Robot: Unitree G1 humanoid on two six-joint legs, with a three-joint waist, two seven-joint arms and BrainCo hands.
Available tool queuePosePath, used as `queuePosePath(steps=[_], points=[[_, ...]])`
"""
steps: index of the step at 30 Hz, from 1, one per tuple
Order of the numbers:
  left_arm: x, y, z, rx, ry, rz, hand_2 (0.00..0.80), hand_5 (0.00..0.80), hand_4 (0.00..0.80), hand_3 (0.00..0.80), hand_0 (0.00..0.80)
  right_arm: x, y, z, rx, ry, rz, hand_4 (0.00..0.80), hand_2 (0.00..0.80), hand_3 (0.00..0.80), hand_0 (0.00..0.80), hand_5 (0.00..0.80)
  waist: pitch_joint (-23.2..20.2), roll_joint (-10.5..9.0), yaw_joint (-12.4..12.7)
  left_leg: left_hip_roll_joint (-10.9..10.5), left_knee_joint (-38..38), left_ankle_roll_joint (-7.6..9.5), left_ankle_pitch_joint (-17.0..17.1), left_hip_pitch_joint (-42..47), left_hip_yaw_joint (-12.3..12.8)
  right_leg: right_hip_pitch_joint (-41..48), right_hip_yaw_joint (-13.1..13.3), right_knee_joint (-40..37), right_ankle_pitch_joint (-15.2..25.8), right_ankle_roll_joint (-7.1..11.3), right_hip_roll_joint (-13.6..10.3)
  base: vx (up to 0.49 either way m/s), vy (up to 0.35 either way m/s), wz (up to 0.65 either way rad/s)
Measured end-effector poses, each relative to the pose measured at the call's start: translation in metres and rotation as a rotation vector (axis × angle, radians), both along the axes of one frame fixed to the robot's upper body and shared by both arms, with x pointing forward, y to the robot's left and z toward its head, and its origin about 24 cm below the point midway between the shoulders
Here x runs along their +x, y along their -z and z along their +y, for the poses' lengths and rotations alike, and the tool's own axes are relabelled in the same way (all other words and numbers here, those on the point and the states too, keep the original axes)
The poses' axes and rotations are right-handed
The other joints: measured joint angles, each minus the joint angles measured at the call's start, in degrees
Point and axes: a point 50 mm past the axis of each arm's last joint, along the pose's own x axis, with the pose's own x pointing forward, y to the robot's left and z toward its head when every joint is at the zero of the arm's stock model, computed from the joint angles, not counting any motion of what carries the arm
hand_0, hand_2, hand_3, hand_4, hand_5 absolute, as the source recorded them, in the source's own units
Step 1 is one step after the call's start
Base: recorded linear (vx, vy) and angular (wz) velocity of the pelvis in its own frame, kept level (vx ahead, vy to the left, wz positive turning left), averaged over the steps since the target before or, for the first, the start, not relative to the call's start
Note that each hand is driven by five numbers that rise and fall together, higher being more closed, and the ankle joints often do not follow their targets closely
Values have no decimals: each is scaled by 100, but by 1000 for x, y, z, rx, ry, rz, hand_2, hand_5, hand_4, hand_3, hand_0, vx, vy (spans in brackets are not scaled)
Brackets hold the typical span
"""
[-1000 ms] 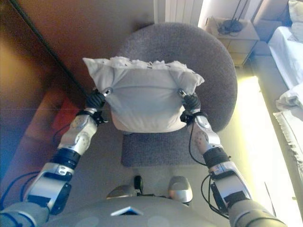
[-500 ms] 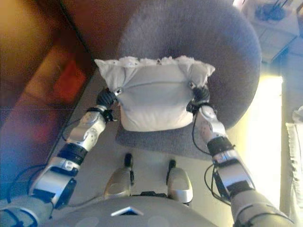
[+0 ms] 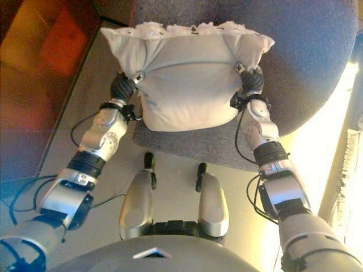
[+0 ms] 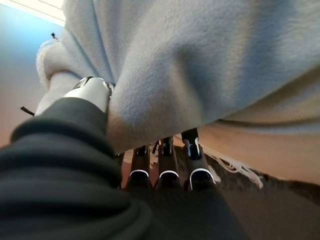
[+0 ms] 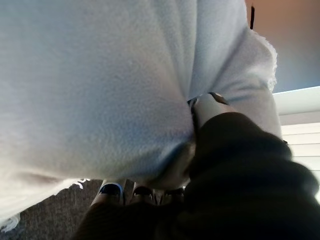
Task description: Pick up the cushion and take it to the sofa
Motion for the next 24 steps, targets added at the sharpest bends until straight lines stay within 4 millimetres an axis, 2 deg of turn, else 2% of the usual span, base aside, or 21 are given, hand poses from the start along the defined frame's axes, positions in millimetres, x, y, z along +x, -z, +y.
queuePosePath(steps=[7, 9, 11, 18, 19, 20, 21, 22, 24], points=[[5, -11, -5, -18, -11, -25, 800, 800, 800, 800, 800, 11, -12, -2, 30, 23, -3, 800, 800, 800, 800, 800, 138, -102, 22, -9, 92, 22, -52, -84, -83, -17, -24, 47, -3, 7, 10, 15, -35, 4], [6, -15, -8, -15, -9, -33, 800, 800, 800, 800, 800, 12, -14, -2, 31, 35, -6, 800, 800, 800, 800, 800, 152, -130, 129, -16, 95, 6, -39, -122, -107, -52, -39, 57, -5, 4, 9, -11, -16, 1], [8, -20, -10, -11, -11, -45, 800, 800, 800, 800, 800, 16, -20, -3, 26, 48, -4, 800, 800, 800, 800, 800, 159, -142, 133, -19, 132, 13, -42, -198, -135, -101, -61, 105, -5, 4, 8, 54, -17, 4], [9, -21, -13, -27, -29, -28, 800, 800, 800, 800, 800, 28, -33, -2, -72, 55, 34, 800, 800, 800, 800, 800, 160, -145, 163, -83, 190, 21, -11, -188, -185, -46, -109, 102, 1, 22, -48, 27, -16, 4], [9, -20, -14, -26, -25, -24, 800, 800, 800, 800, 800, 29, -32, -3, -78, 61, 47, 505, 505, 505, 505, 505, 160, -144, 164, -85, 182, 21, -11, -180, -211, -18, -134, 95, 1, 21, -48, 4, -2, 8], [9, -20, -14, -24, -22, -20, 800, 800, 800, 800, 800, 30, -32, -5, -85, 69, 60, 0, 0, 0, 0, 0, 159, -144, 165, -83, 174, 20, -12, -167, -222, 10, -150, 89, 1, 21, -47, 4, 12, 9], [9, -19, -14, -19, -16, -18, 574, 574, 574, 574, 574, 31, -33, -6, -87, 76, 62, 0, 0, 0, 0, 0, 158, -142, 176, -83, 160, 19, -13, -159, -223, 22, -155, 79, 2, 22, -48, 13, 25, 7], [9, -19, -14, -17, -13, -18, 0, 0, 0, 0, 0, 31, -34, -7, -88, 78, 60, 0, 0, 0, 0, 0, 158, -141, 187, -84, 153, 21, -11, -159, -223, 21, -155, 64, 4, 25, -49, 22, 29, 4], [9, -19, -15, -17, -11, -19, 0, 0, 0, 0, 0, 31, -34, -7, -88, 78, 59, 0, 0, 0, 0, 0, 155, -137, 235, -84, 86, 34, -12, -129, -215, 39, -148, -1, 15, 29, -51, 37, 26, -2]])
